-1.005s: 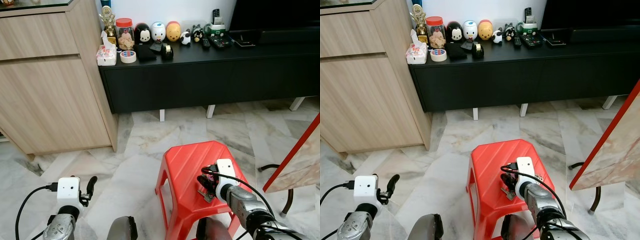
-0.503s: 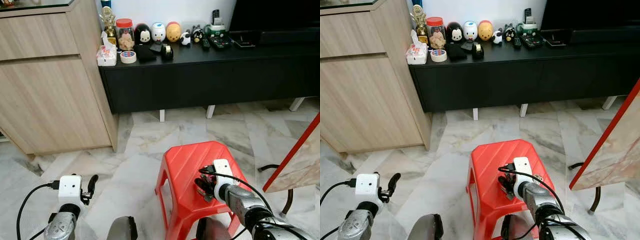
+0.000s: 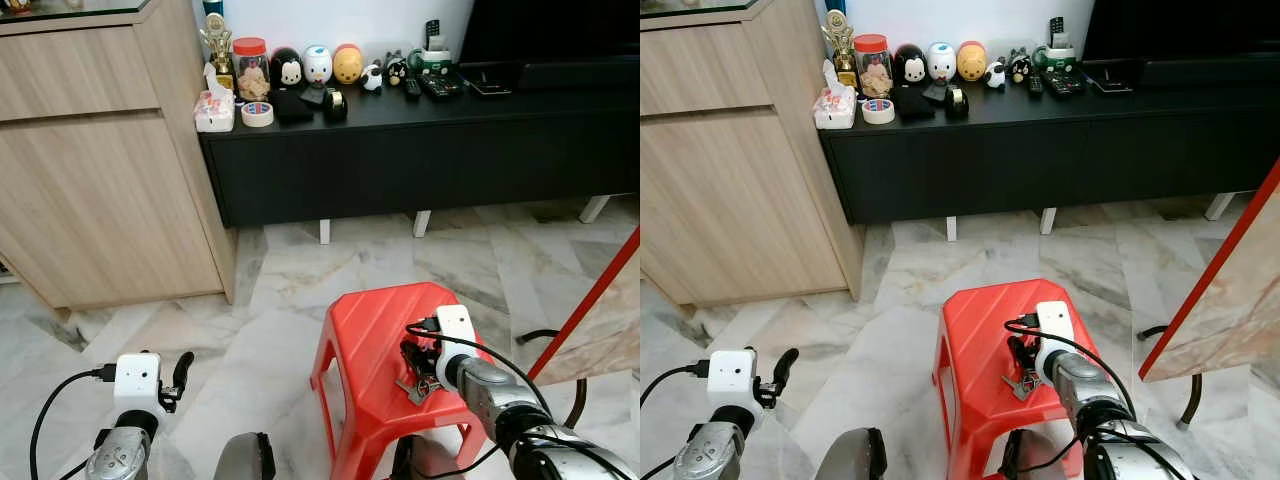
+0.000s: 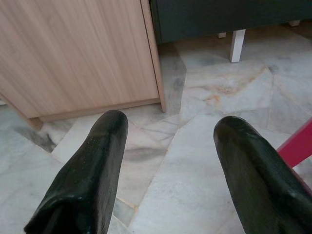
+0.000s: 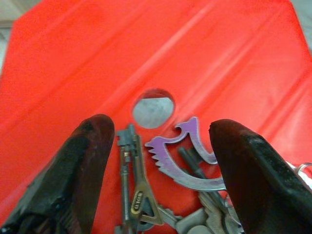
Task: Hang keys on a hook
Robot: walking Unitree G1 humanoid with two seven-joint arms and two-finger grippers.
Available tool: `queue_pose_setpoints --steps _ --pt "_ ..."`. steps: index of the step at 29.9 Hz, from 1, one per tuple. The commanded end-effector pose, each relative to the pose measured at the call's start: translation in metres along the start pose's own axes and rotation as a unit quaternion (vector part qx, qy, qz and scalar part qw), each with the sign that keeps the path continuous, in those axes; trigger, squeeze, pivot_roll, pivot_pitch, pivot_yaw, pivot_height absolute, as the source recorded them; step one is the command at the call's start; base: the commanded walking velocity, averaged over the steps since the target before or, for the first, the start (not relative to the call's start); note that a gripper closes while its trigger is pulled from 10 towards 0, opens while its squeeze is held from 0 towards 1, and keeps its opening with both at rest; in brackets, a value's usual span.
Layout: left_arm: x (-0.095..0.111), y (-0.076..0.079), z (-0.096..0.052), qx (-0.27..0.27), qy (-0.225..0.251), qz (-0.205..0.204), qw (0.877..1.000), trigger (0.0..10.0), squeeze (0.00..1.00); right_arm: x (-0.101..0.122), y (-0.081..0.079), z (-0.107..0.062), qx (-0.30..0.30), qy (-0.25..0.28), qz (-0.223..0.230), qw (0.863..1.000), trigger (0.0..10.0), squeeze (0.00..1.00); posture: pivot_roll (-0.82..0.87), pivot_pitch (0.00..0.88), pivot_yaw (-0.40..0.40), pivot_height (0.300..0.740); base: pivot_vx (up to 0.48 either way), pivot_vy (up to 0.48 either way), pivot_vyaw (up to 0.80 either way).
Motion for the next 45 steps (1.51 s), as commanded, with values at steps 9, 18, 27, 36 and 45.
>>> queue_pose_setpoints --steps 9,18,27,36,45 --pt "-0.001 0.0 0.0 -0.001 -0.003 0.004 1.0 10.0 0.0 -0.015 -0.012 0.001 0.035 -0.041 -0.015 0.998 10.0 0.0 0.12 0.0 -0.032 0.591 0.0 0.0 0.0" --pt "-0.003 0.001 0.0 -0.002 -0.005 0.005 1.0 10.0 0.0 -0.03 -0.013 0.0 0.04 -0.075 -0.024 0.996 10.0 0.0 0.12 0.0 -0.034 0.591 0.0 0.0 0.0" --pt "-0.003 0.003 -0.001 -0.004 -0.006 0.006 1.0 10.0 0.0 -0.038 -0.012 -0.001 0.04 -0.085 -0.019 0.995 10.0 0.0 0.12 0.0 -0.033 0.591 0.0 0.0 0.0" --pt "-0.004 0.003 -0.001 -0.004 -0.007 0.008 1.0 10.0 0.0 -0.042 -0.01 -0.001 0.034 -0.093 -0.012 0.995 10.0 0.0 0.12 0.0 -0.034 0.591 0.0 0.0 0.0" --pt "-0.005 0.003 -0.002 -0.005 -0.007 0.009 1.0 10.0 0.0 -0.058 -0.007 -0.003 0.024 -0.116 -0.026 0.993 10.0 0.0 0.12 0.0 -0.032 0.591 0.0 0.0 0.0"
Point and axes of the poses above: a point about 5 cm out from each wrist's last joint towards the gripper, its own z axis pointing out of the wrist towards the gripper, its own x axis along the axis of the wrist's last joint, y = z × x, the point moved 6 cm from there along z, pointing out of the wrist towards the gripper, and after that the axes turned 13 degrees about z, right-handed, at the moved point
